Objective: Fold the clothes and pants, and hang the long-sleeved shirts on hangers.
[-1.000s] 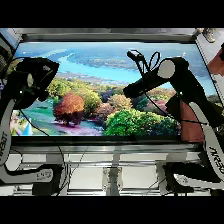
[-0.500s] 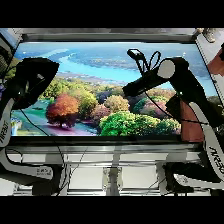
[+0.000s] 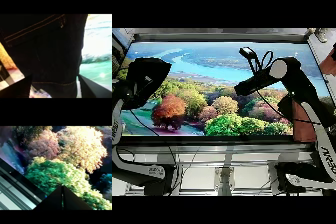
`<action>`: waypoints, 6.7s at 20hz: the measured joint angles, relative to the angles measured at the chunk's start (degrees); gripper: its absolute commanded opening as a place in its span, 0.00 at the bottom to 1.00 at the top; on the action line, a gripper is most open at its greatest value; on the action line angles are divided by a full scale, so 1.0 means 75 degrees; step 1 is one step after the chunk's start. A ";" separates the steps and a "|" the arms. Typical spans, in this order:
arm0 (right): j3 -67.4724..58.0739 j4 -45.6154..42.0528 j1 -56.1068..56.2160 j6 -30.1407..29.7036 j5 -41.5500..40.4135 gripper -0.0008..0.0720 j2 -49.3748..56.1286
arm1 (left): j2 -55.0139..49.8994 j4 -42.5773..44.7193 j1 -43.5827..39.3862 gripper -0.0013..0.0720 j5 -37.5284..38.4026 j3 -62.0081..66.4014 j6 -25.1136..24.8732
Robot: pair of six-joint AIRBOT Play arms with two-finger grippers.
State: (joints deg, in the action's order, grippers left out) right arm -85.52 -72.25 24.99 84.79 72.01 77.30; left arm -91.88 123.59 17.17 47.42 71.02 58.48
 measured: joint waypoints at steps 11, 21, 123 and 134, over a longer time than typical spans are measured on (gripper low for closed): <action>0.0000 0.0000 0.0000 0.0000 -0.0012 0.03 0.0000 | 0.0941 -0.0303 -0.0175 0.04 -0.0041 0.0880 0.0729; 0.0000 0.0099 0.0000 -0.2209 0.0423 0.44 0.0000 | 0.2646 -0.4520 -0.2521 0.04 0.2562 0.3346 -0.2273; -0.2267 -0.1751 -0.0245 -0.1311 0.0449 0.02 0.1011 | 0.2518 -0.4774 -0.4045 0.04 0.2017 0.1003 0.0221; -0.0647 -0.1288 -0.0192 -0.1947 0.0664 0.02 0.1300 | 0.1880 -0.4709 -0.4036 0.04 0.1935 0.0883 -0.2273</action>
State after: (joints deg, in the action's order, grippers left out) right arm -90.37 -81.91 23.55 70.19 76.99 87.05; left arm -77.78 88.27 -13.10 61.93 77.65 41.43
